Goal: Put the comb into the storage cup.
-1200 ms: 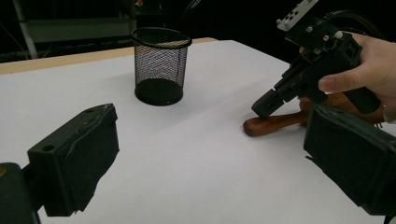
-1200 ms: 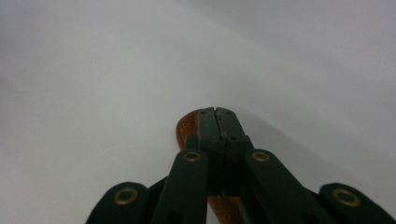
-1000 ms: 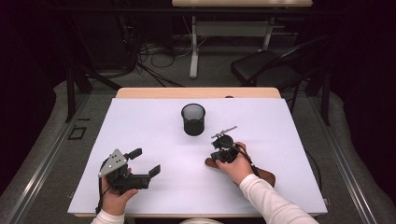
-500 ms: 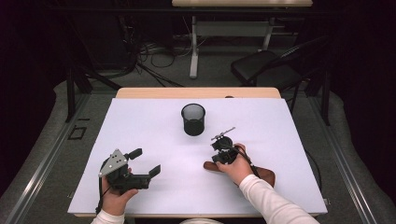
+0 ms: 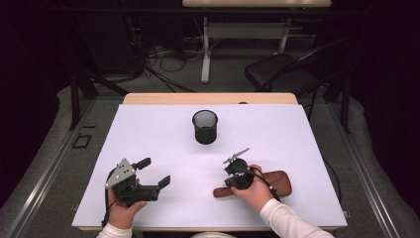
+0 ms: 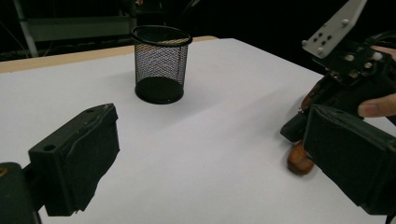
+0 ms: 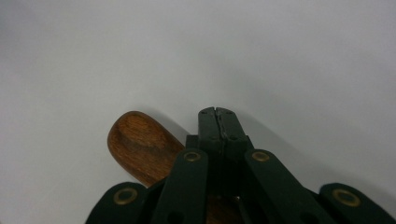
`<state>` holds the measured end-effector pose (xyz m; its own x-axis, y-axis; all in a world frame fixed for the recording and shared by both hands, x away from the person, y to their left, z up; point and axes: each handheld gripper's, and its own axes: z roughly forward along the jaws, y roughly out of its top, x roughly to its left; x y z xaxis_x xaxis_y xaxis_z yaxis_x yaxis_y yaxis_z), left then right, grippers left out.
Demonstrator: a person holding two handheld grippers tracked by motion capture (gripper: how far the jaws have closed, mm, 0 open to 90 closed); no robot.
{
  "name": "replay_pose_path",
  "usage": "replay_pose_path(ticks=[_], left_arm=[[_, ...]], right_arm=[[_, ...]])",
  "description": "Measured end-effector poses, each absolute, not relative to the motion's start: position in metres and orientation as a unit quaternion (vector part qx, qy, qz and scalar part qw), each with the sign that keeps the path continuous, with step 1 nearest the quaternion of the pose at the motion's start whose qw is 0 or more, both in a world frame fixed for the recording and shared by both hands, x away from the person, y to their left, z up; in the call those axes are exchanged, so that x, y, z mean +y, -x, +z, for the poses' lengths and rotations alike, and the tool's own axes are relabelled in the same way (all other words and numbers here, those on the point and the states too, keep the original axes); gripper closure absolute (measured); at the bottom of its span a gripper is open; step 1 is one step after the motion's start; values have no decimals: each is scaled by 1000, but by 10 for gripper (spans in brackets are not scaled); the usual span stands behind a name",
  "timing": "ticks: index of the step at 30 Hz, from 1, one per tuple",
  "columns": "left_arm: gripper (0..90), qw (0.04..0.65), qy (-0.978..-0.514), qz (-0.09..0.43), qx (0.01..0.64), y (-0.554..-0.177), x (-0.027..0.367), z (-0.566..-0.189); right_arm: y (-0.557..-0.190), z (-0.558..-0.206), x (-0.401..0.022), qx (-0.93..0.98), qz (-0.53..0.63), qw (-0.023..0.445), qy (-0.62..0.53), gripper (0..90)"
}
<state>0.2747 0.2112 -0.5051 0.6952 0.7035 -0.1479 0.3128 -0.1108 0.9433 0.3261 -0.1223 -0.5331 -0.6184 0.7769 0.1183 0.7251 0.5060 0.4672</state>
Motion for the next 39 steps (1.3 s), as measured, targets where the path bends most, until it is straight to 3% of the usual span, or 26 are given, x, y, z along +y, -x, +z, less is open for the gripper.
replay_pose_path(ticks=[11,39], left_arm=[[37,566,-726,171,350,-275,211,-505],[39,563,-726,175,354,-275,210,-506]], right_arm=[[-282,-535,-127,884,242,83,-392,900],[-232,-531,-191,852,265,119,-436,900]])
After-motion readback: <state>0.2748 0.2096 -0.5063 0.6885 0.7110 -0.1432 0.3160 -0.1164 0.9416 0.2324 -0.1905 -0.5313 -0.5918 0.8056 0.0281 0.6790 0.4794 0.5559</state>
